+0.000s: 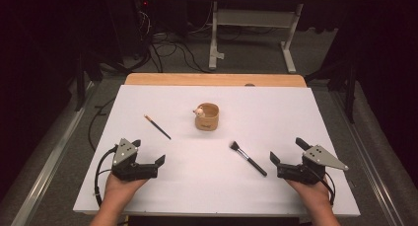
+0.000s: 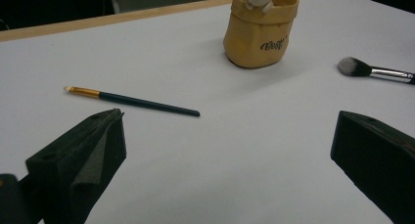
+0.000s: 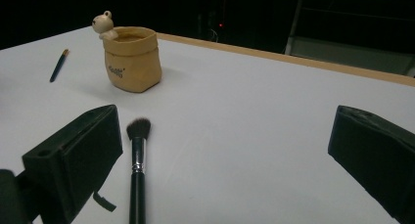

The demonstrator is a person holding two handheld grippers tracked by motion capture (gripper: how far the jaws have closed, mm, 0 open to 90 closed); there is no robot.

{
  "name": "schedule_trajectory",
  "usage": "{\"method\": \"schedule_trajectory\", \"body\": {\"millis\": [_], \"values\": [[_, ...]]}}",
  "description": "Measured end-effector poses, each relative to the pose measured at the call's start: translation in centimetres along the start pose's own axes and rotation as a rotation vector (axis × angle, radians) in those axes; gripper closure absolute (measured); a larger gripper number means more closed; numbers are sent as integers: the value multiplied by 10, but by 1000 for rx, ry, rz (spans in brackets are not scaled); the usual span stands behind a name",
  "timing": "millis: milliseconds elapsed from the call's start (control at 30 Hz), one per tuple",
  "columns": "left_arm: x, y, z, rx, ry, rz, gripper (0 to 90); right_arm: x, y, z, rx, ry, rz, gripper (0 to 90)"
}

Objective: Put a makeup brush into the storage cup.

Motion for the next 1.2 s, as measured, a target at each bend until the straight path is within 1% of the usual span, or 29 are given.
{"method": "schedule_trajectory", "body": {"millis": [167, 300, 433, 500, 767, 967, 1067, 1133, 1200], "values": [[3, 3, 2, -10, 29, -10, 7, 0, -1, 0, 2, -2, 2, 8], [5, 4, 3, -19, 48, -2, 7, -1, -2, -1, 13, -2, 1, 8], [7, 4, 5, -23, 65, -2, 8, -1, -1, -1, 10, -4, -3, 8], [8, 5, 5, -24, 77, -10, 8, -1, -1, -1, 5, -4, -2, 8], [15, 9, 8, -27, 134, -34, 14, -2, 0, -1, 11, -6, -15, 9], [19, 10, 11, -37, 182, -42, 19, -4, 0, -2, 16, -21, -20, 8], [21, 10, 11, -35, 202, -58, 33, -4, 1, -2, 12, -22, -20, 8], [22, 10, 12, -36, 204, -67, 36, -4, 0, -2, 16, -22, -23, 8], [23, 11, 12, -38, 218, -67, 36, -4, 0, -2, 15, -23, -22, 8]]}}
Point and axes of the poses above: each handheld gripper's, and its own axes: z roughly forward along the jaws, x roughly out of its underside, y roughly to its left, the point moved 6 cm from there along z, roughly forward along the jaws, and after that the axes turned 7 degrees about -y, right-handed, at the moved point
